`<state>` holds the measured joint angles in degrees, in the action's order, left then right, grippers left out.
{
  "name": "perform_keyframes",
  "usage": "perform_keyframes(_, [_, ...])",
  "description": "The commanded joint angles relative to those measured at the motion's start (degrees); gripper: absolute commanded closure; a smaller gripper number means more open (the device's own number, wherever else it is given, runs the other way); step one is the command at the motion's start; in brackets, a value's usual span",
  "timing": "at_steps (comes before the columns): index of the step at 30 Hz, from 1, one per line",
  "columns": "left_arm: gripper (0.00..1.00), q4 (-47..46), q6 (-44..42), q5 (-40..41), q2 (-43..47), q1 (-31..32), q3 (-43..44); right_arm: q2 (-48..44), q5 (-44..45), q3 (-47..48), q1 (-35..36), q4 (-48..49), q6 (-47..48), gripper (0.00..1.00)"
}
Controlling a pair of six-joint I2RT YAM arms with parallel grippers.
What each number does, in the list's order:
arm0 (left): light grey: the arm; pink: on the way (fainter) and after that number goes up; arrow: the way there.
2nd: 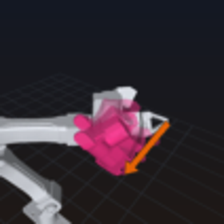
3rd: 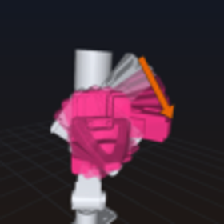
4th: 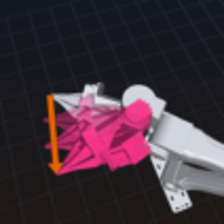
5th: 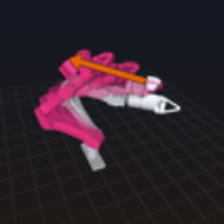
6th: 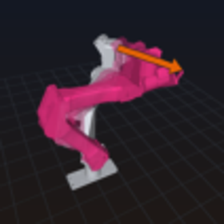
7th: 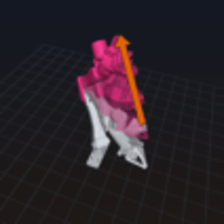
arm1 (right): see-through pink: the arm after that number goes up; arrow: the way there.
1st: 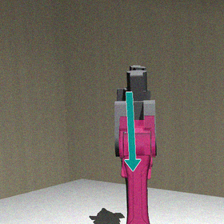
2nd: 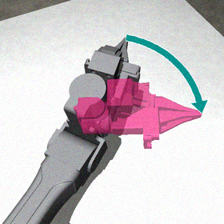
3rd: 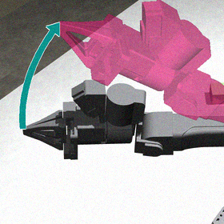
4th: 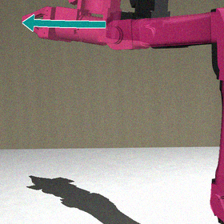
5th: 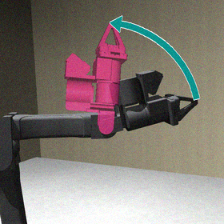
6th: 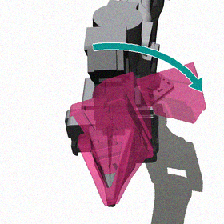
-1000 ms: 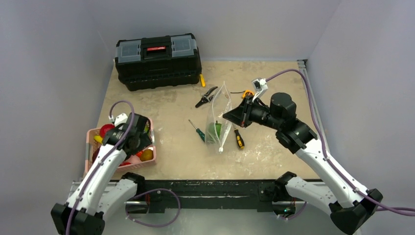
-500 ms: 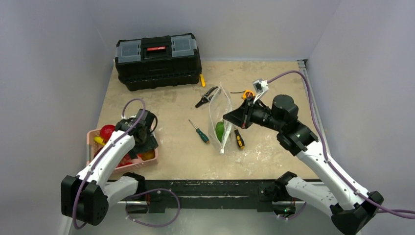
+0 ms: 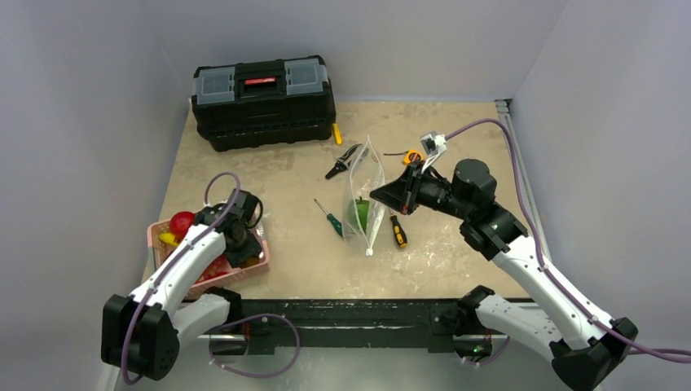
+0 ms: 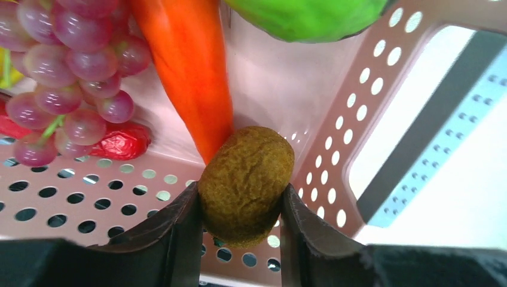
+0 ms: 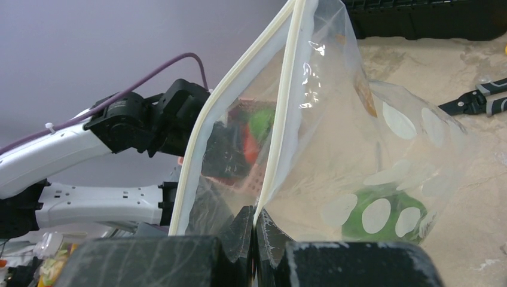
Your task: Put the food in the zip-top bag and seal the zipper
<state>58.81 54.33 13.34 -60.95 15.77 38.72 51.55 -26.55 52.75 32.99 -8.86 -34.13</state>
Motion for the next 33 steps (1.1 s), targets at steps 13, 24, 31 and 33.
perform_keyframes(13, [0.76,1.45,-3.89,-13.32,24.75,-0.21,10.45,-3.08,3.13,-3.35,0.07,0.78,0.49,1.0])
perform_keyframes(24, [0.71,-40.42,1.26,-49.06,27.94,7.51,9.52,-0.02,2.59,-5.83,0.16,2.45,-1.85,1.0])
perform_keyframes(31, [0.69,-46.07,-4.14,-43.7,15.01,25.38,21.38,1.23,3.33,-5.84,1.11,2.84,-3.48,1.0])
perform_keyframes(33, [0.68,-46.56,-4.82,-43.55,11.23,26.72,23.74,1.21,4.04,-5.91,1.57,2.94,-3.92,1.0])
